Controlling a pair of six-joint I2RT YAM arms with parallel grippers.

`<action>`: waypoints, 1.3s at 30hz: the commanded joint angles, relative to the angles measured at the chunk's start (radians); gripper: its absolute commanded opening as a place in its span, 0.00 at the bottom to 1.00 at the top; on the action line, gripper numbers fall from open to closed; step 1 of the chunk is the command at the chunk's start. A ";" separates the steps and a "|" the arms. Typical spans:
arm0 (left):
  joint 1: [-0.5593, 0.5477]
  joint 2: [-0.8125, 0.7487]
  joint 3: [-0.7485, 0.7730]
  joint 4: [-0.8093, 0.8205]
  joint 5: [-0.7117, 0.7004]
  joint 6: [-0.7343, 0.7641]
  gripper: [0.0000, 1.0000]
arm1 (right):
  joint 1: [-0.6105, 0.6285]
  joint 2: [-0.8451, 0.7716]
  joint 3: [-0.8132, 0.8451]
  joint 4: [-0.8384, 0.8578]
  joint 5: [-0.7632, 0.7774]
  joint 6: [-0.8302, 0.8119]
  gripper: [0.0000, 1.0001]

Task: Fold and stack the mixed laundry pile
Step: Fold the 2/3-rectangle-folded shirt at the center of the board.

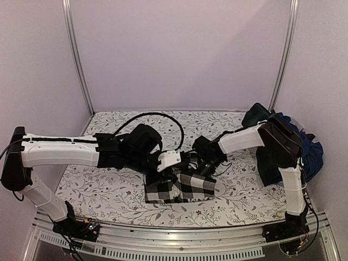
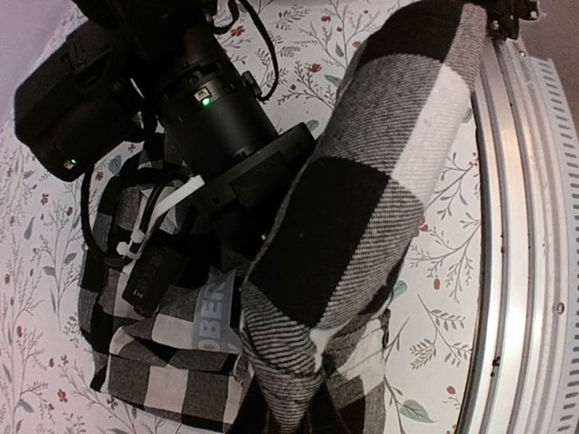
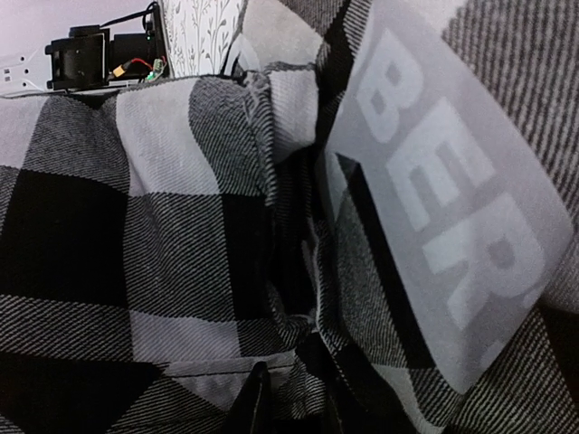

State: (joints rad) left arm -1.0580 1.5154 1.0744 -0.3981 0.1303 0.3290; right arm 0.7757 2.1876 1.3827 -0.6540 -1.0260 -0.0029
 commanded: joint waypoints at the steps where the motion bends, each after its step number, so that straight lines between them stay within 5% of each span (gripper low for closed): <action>1: 0.018 0.039 -0.001 0.041 0.052 0.037 0.00 | -0.006 -0.037 0.060 -0.065 0.080 -0.036 0.25; 8: 0.042 0.085 0.029 0.058 0.084 0.069 0.00 | -0.129 -0.068 0.222 -0.067 0.110 0.046 0.41; 17: 0.113 0.181 0.091 0.053 0.115 0.130 0.02 | -0.262 0.043 0.477 -0.059 0.128 0.080 0.48; 23: 0.162 0.237 0.139 0.071 0.110 0.149 0.03 | -0.266 0.193 0.581 -0.008 0.156 0.116 0.44; 39: 0.289 0.430 0.299 0.129 0.077 0.224 0.06 | -0.221 0.335 0.512 -0.026 0.168 0.046 0.36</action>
State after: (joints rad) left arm -0.8192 1.8980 1.3113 -0.3279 0.2195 0.5156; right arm 0.5304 2.4920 1.9469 -0.6609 -0.8791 0.0666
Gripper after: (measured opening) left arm 0.057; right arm 0.362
